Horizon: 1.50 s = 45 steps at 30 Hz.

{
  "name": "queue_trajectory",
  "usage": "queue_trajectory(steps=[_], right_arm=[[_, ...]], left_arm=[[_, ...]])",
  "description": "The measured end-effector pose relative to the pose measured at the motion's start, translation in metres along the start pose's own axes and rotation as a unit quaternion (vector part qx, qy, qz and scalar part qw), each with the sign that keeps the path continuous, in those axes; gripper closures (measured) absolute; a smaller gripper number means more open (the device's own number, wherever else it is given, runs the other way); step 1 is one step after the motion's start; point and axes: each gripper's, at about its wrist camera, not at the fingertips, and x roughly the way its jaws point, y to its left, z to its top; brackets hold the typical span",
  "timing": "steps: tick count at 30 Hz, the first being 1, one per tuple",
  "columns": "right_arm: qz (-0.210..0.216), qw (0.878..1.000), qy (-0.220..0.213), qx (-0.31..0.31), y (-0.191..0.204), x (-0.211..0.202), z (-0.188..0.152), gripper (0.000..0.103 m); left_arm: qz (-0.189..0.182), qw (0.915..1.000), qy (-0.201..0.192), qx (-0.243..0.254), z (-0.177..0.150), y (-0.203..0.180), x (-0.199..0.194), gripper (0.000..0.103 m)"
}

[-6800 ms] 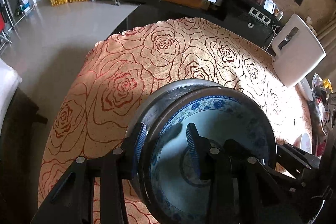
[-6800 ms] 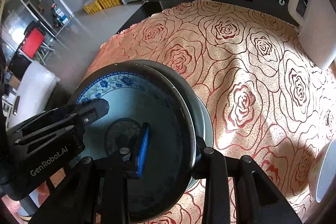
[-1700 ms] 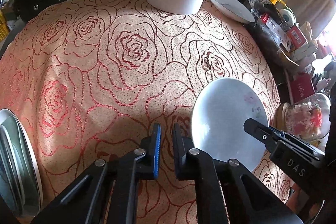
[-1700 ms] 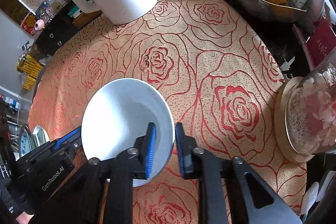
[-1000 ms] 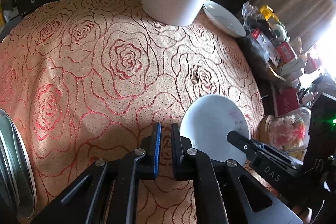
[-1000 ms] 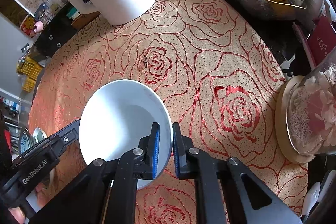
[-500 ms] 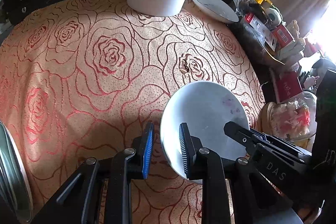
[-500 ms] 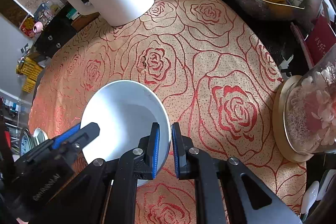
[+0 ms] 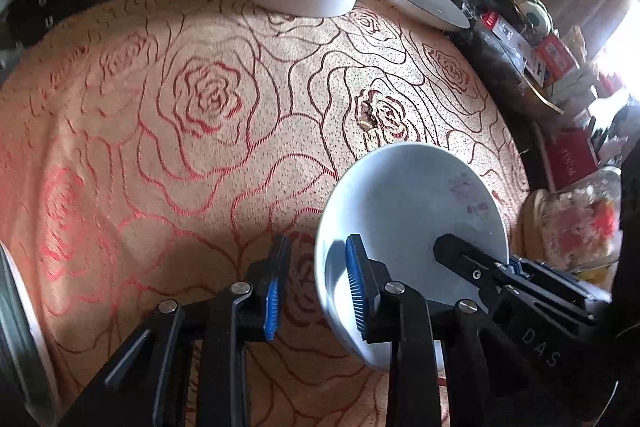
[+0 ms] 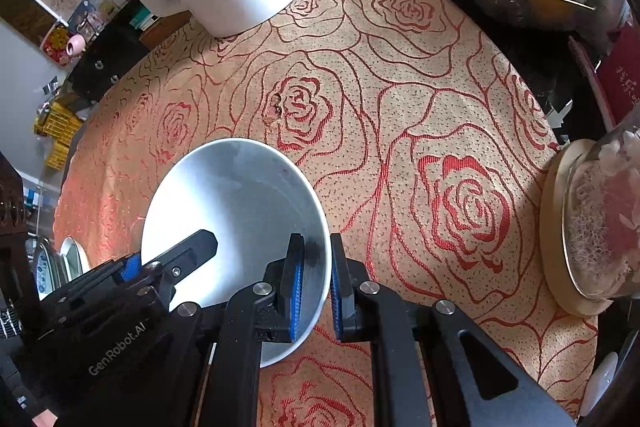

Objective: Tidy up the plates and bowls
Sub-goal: 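Lift the white bowl with the left tool and carry it toward the stack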

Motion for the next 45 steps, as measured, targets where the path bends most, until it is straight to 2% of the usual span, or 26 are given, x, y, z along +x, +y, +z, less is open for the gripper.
queue_trajectory(steps=[2, 5, 7, 11, 13, 16, 19, 20, 22, 26, 30, 31, 45], right_arm=[[0.002, 1.0, -0.001, -0.002, 0.0, 0.001, 0.001, 0.0], [0.0, 1.0, -0.002, -0.011, 0.002, 0.001, 0.001, 0.0], [-0.002, 1.0, -0.003, -0.014, 0.002, 0.001, 0.0, 0.0], [0.0, 1.0, -0.004, -0.015, 0.003, 0.001, 0.0, 0.0], [0.0, 1.0, -0.004, -0.018, 0.004, 0.001, 0.0, 0.0], [0.003, 1.0, -0.004, -0.018, 0.002, 0.001, 0.0, 0.0], [0.009, 1.0, -0.005, -0.018, 0.0, 0.001, 0.0, 0.0], [0.012, 1.0, -0.004, -0.016, -0.001, 0.001, 0.0, 0.0], [0.017, 1.0, -0.003, -0.014, -0.003, 0.001, 0.0, 0.0], [0.025, 1.0, -0.003, -0.01, -0.005, 0.002, 0.001, 0.0], [0.028, 1.0, -0.004, -0.01, -0.005, 0.002, -0.001, 0.0], [0.026, 1.0, -0.005, -0.012, -0.004, 0.002, -0.001, 0.0], [0.012, 0.999, -0.004, -0.03, 0.013, -0.003, -0.012, 0.0]], left_arm=[[0.02, 0.9997, -0.007, 0.015, -0.001, -0.006, 0.0, 0.071], [0.039, 0.9982, -0.018, 0.042, -0.002, -0.017, 0.002, 0.073], [0.03, 0.9985, -0.02, 0.041, -0.003, -0.018, 0.003, 0.074], [-0.009, 0.9994, -0.029, 0.016, -0.006, -0.008, 0.004, 0.081], [-0.006, 0.9992, -0.03, 0.024, -0.006, -0.01, 0.004, 0.081], [0.005, 0.9986, -0.02, 0.048, -0.004, -0.018, 0.005, 0.077], [-0.022, 0.9995, -0.003, 0.021, 0.0, -0.01, 0.009, 0.072], [-0.022, 0.9996, 0.001, 0.016, 0.0, -0.007, 0.01, 0.066], [-0.003, 0.9995, -0.005, 0.031, 0.001, -0.008, 0.01, 0.058], [0.011, 0.9988, -0.015, 0.046, 0.002, -0.011, 0.01, 0.056], [-0.021, 0.9994, -0.008, 0.028, 0.003, -0.007, 0.011, 0.07], [-0.031, 0.9991, -0.011, 0.028, 0.002, -0.007, 0.011, 0.078], [-0.003, 0.9992, -0.029, 0.027, -0.006, -0.002, -0.003, 0.079]])
